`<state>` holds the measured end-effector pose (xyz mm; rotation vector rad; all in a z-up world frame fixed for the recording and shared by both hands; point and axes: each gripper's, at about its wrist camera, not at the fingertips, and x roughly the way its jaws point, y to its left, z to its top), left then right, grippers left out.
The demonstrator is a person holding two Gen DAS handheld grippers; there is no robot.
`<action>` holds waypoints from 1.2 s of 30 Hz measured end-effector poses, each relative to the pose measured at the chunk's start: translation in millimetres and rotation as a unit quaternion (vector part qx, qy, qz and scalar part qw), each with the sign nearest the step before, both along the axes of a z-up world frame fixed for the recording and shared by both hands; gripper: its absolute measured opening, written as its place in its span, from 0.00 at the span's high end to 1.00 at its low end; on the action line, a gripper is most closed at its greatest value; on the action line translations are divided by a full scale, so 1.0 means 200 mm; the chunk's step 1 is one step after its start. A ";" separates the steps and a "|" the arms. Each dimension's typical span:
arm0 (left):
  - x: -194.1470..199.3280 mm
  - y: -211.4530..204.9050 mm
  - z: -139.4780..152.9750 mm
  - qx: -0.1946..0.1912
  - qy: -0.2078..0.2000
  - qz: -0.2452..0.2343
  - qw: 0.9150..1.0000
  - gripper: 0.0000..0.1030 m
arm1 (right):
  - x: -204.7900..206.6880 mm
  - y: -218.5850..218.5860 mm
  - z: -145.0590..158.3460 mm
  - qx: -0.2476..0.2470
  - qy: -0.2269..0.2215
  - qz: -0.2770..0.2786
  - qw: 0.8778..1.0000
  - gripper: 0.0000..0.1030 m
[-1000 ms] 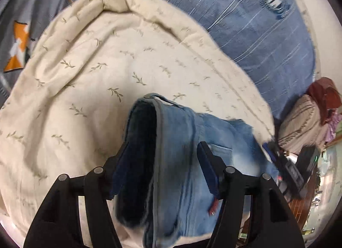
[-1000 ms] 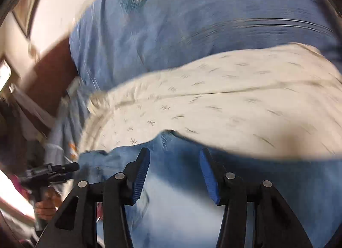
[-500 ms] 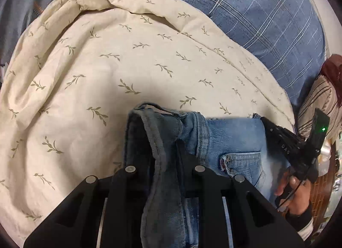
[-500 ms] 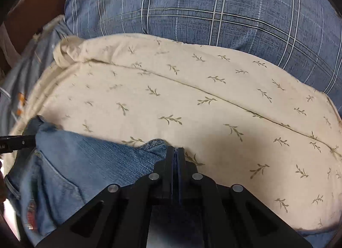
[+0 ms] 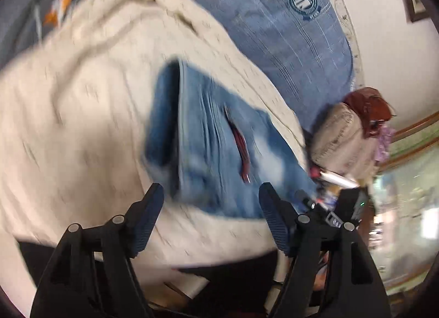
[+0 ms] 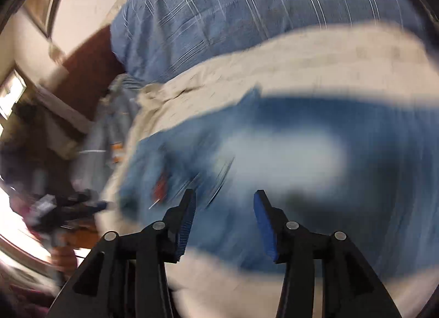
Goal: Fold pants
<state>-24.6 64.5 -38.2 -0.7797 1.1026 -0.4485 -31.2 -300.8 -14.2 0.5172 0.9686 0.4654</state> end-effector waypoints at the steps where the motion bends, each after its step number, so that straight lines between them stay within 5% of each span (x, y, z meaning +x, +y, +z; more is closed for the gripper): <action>1: 0.00 -0.02 -0.03 -0.013 0.012 -0.003 1.000 0.31 | -0.04 0.01 -0.03 0.033 0.015 0.009 0.999 0.41; 8: 0.12 -0.15 -0.21 -0.039 0.098 0.008 0.994 0.32 | -0.02 0.09 -0.29 0.127 0.089 -0.023 0.988 0.35; 9: 0.16 -0.16 -0.21 -0.027 0.100 0.013 0.995 0.43 | 0.01 0.09 -0.33 0.153 0.096 -0.042 0.983 0.37; 10: 0.18 -0.17 -0.19 -0.017 0.100 0.012 0.995 0.56 | 0.04 0.09 -0.37 0.182 0.099 -0.053 0.977 0.43; 11: 0.20 -0.17 -0.17 -0.011 0.100 0.007 0.995 0.81 | 0.07 0.09 -0.38 0.197 0.096 -0.057 0.974 0.79; 12: 0.23 -0.17 -0.13 -0.010 0.091 0.000 0.996 0.83 | 0.08 0.09 -0.36 0.195 0.091 -0.061 0.975 0.91; 13: 0.24 -0.16 -0.08 -0.010 0.079 0.000 0.997 0.83 | 0.09 0.10 -0.33 0.204 0.070 -0.063 0.974 0.91; 15: 0.23 -0.13 0.02 0.002 0.045 0.007 0.999 0.83 | 0.08 0.12 -0.25 0.189 0.028 -0.056 0.980 0.92; 17: 0.20 -0.14 0.04 0.033 0.020 0.006 0.999 0.81 | 0.08 0.17 -0.28 0.165 0.032 -0.041 0.985 0.92; 20: 0.20 -0.18 -0.15 0.073 0.062 -0.001 0.995 0.80 | 0.07 0.21 -0.48 0.116 0.092 -0.029 0.989 0.90; 22: 0.18 -0.16 -0.24 0.052 0.072 0.001 0.996 0.80 | 0.06 0.18 -0.52 0.153 0.097 -0.035 0.983 0.92; 26: 0.15 -0.15 -0.14 0.066 0.045 -0.017 0.997 0.74 | 0.01 0.11 -0.40 0.118 0.087 -0.029 0.989 0.68; 30: 0.02 -0.13 0.00 0.082 -0.023 -0.068 0.994 0.49 | -0.13 -0.25 -0.16 0.061 0.026 -0.095 0.993 0.66; 32: -0.02 -0.10 0.05 0.075 -0.050 -0.083 0.992 0.49 | -0.21 -0.56 -0.06 0.027 -0.004 -0.183 0.983 0.60; 34: -0.01 -0.06 0.10 0.064 -0.070 -0.086 0.992 0.48 | -0.26 -0.86 0.02 -0.026 -0.026 -0.278 0.960 0.55; 36: 0.07 -0.01 0.15 0.067 -0.077 -0.062 0.993 0.30 | -0.24 -1.10 0.06 -0.053 -0.036 -0.338 0.939 0.53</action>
